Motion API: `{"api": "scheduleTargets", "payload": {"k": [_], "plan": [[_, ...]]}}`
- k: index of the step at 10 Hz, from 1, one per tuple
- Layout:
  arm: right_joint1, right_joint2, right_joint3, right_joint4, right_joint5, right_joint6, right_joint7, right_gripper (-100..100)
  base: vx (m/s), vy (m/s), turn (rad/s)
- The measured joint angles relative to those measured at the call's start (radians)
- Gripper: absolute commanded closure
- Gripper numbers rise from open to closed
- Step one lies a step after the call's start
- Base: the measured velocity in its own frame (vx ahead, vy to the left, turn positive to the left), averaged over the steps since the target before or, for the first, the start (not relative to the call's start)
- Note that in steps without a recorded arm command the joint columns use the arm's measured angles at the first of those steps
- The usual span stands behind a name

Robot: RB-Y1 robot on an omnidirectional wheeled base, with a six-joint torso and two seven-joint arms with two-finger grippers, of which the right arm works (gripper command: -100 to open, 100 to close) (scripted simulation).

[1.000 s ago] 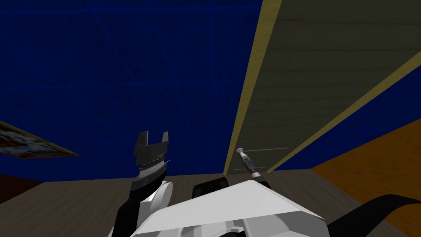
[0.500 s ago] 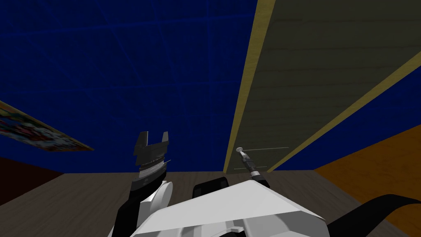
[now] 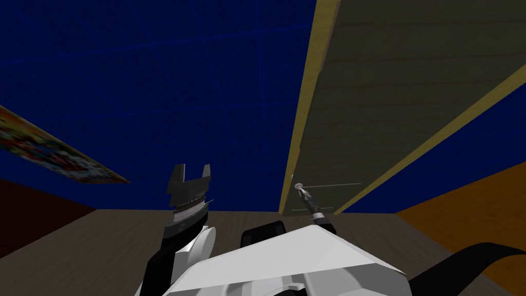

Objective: Pull the door open

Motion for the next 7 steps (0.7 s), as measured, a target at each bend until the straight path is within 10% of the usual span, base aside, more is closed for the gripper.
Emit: {"api": "scheduleTargets", "payload": {"k": [7], "plan": [[0.002, -0.026, 0.083, -0.008, -0.137, 0.004, -0.176, 100, -0.063, -0.018, 0.061]]}}
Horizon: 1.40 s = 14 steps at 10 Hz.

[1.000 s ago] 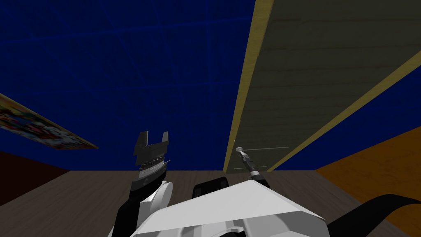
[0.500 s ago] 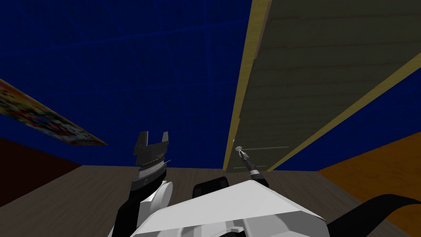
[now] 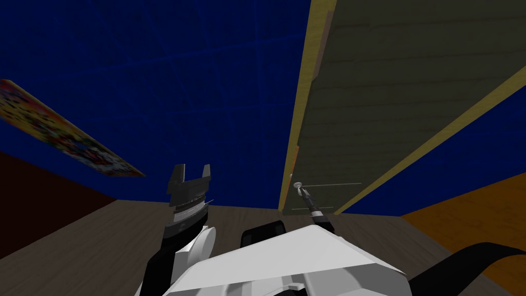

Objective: Pull the door open

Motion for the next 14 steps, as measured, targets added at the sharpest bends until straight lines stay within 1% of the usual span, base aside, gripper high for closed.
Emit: {"api": "scheduleTargets", "payload": {"k": [1, 2, 3, 4, 5, 6, 7, 8, 9, 10, 11, 12, 13, 14], "plan": [[-0.003, -0.008, 0.016, 0.007, -0.030, -0.006, -0.027, 100, -0.065, -0.020, 0.047], [0.003, -0.009, 0.027, -0.007, -0.043, -0.001, -0.052, 100, -0.063, -0.009, 0.050], [0.002, -0.016, 0.039, -0.005, -0.066, -0.003, -0.080, 100, -0.074, -0.021, 0.069], [0.005, -0.015, 0.058, -0.019, -0.095, 0.004, -0.107, 100, -0.062, -0.019, 0.042], [0.005, -0.021, 0.067, -0.018, -0.110, 0.006, -0.131, 100, -0.063, -0.015, 0.057], [0.006, -0.028, 0.080, -0.015, -0.133, 0.001, -0.159, 100, -0.082, -0.019, 0.071], [0.001, -0.036, 0.096, -0.006, -0.165, -0.005, -0.187, 100, -0.064, -0.022, 0.048], [-0.004, -0.038, 0.104, -0.001, -0.180, -0.007, -0.208, 100, -0.029, -0.014, 0.000], [0.000, -0.035, 0.108, -0.007, -0.184, -0.005, -0.218, 100, -0.041, -0.012, 0.050], [0.015, -0.039, 0.122, -0.031, -0.204, 0.006, -0.243, 100, -0.070, -0.026, 0.101], [0.010, -0.047, 0.138, -0.027, -0.236, 0.009, -0.270, 100, -0.054, -0.033, 0.041], [0.010, -0.047, 0.148, -0.029, -0.250, 0.010, -0.290, 100, -0.065, -0.022, 0.048], [0.009, -0.051, 0.162, -0.029, -0.274, 0.007, -0.313, 100, -0.045, -0.011, 0.027], [0.013, -0.054, 0.170, -0.030, -0.287, 0.002, -0.333, 100, -0.054, -0.015, 0.060]]}}
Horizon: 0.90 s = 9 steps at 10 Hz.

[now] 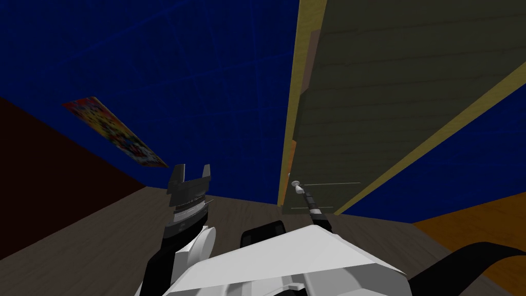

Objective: Pull the door open

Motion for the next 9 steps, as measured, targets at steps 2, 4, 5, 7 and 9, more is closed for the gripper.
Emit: {"api": "scheduleTargets", "payload": {"k": [2, 4, 5, 7, 9], "plan": [[0.006, -0.010, 0.022, -0.010, -0.037, 0.008, -0.046, 100, -0.048, -0.019, 0.044], [-0.011, -0.018, 0.041, 0.020, -0.074, -0.010, -0.085, 100, -0.032, -0.015, 0.022], [-0.001, -0.015, 0.045, 0.001, -0.078, -0.001, -0.091, 100, -0.043, -0.010, 0.060], [0.007, -0.027, 0.064, -0.020, -0.112, 0.016, -0.132, 100, -0.043, -0.018, 0.049], [-0.007, -0.035, 0.084, 0.007, -0.149, 0.000, -0.173, 100, -0.033, -0.017, 0.017]]}}
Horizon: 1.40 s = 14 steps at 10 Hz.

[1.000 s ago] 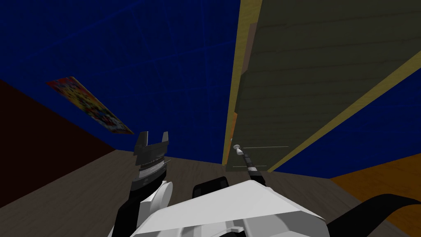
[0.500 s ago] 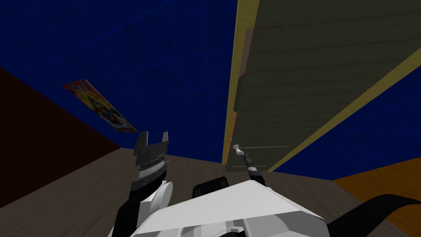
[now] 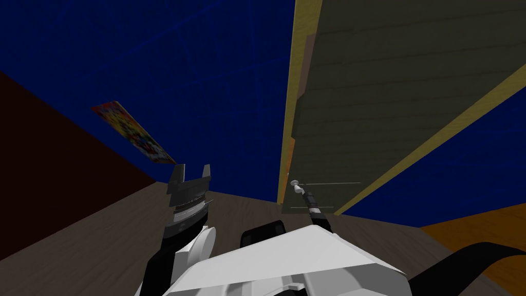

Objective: Pull the door open

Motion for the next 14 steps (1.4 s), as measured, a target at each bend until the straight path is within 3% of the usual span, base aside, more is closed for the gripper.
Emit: {"api": "scheduleTargets", "payload": {"k": [2, 3, 6, 9, 14], "plan": [[0.010, 0.002, 0.005, -0.014, -0.004, 0.004, -0.006, 100, -0.019, 0.005, 0.019], [0.013, -0.003, 0.015, -0.023, -0.025, 0.012, -0.023, 100, -0.033, -0.017, 0.039], [0.014, -0.010, 0.026, -0.013, -0.042, 0.004, -0.052, 100, -0.015, -0.008, 0.017], [0.022, -0.007, 0.048, -0.040, -0.077, 0.020, -0.081, 100, -0.021, -0.015, 0.013], [0.012, -0.017, 0.072, -0.013, -0.115, 0.012, -0.130, 100, -0.016, -0.006, 0.020]]}}
